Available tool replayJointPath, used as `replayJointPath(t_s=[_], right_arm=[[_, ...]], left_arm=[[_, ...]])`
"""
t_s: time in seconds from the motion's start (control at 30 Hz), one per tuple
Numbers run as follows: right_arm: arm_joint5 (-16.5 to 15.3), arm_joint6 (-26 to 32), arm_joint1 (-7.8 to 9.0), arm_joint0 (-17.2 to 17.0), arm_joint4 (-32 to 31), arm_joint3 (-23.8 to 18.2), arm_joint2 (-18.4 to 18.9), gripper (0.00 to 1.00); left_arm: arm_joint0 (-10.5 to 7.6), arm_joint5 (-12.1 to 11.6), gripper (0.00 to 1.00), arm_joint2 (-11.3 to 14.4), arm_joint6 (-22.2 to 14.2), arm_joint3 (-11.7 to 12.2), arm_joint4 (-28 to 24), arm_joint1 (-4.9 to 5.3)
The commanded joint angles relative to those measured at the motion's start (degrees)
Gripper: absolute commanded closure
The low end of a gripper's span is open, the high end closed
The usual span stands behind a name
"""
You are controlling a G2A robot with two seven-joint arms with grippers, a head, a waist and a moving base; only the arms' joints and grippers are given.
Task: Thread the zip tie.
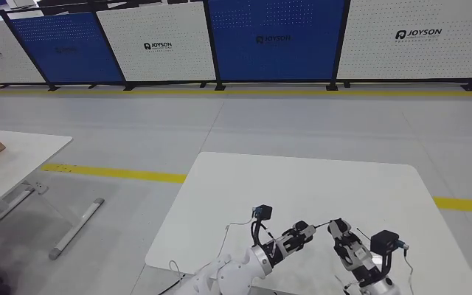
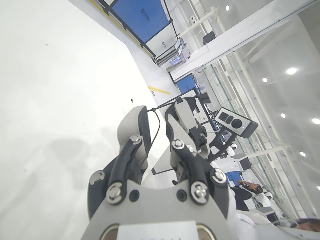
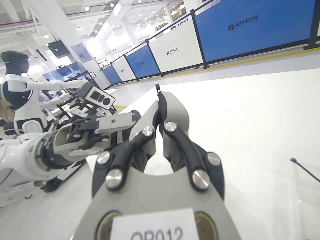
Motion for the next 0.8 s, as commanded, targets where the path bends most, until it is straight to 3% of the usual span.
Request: replayJointPath(t_s=[0.0, 0.2, 0.5, 0.6, 0.63, 0.77], right_arm=[[0.00, -0.44, 0.17, -0.08, -0.21, -0.11, -0.16, 1.00], [0.00, -1.33, 0.72, -0.32, -0.35, -0.44, -0.45, 1.00], [0.00, -1.31, 1.83, -0.29, 0.17, -1.22, -1.25, 1.00], [0.00, -1.49, 2.19, -0.19, 0.43, -1.27, -1.51, 1.00], [0.00, -1.57, 2.29, -0.16, 0.51, -1.28, -1.59, 1.00], [0.00, -2.06, 2.73, -0.04, 0.91, -1.33, -1.85, 1.00]], left_arm=[[-0.18, 0.29, 0.79, 0.13, -0.11, 0.04, 0.06, -0.04], [-0.53, 0.84, 0.83, 0.36, 0.10, -0.09, 0.15, -0.15], [-1.12, 1.65, 0.79, 0.36, 0.19, 0.23, -0.52, -0.33], [-1.25, 1.85, 0.88, 0.35, 0.15, 0.31, -0.60, -0.36], [-1.30, 1.91, 0.98, 0.36, 0.13, 0.36, -0.62, -0.37], [-1.55, 2.16, 1.00, 0.39, 0.18, 0.64, -0.63, -0.44]])
